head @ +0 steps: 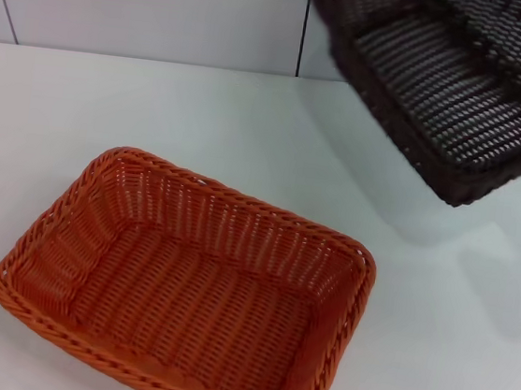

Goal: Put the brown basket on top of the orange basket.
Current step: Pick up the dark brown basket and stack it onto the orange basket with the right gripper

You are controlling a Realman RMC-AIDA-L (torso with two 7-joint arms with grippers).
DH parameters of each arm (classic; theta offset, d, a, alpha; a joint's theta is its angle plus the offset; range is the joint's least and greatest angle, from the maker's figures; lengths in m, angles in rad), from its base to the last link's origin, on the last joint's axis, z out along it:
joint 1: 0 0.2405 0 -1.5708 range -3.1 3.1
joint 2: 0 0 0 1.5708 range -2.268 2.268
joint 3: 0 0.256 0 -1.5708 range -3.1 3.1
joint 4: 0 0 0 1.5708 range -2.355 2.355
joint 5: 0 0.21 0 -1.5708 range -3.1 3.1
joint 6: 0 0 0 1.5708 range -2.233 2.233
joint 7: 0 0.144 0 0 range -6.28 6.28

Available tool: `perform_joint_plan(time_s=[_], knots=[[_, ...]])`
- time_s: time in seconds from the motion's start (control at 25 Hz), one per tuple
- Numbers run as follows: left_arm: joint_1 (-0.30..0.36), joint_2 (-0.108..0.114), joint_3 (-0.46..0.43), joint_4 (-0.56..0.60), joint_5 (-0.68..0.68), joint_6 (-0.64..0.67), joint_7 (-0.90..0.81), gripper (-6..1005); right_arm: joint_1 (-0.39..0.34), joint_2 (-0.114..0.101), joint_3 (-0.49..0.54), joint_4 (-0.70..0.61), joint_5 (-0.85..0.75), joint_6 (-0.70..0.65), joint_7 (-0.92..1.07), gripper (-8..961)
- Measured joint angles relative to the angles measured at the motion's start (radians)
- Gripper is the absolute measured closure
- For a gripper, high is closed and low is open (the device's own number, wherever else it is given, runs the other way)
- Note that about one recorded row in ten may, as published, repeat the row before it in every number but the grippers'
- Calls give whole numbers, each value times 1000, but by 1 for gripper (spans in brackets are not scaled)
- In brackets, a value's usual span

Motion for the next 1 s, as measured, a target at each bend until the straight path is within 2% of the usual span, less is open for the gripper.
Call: perform_joint_plan(time_s=[0.12, 0.52, 1.0], knots=[[-2, -1, -14, 5, 0, 2, -6, 277, 20, -2, -16, 3, 56, 2, -25, 760], [-3, -3, -23, 2, -1, 7, -14, 277, 23, -4, -43, 0, 243, 57, -140, 761], [-6, -3, -22, 13, -1, 1, -15, 277, 26, 3, -126, 2, 322, 48, -110, 761]])
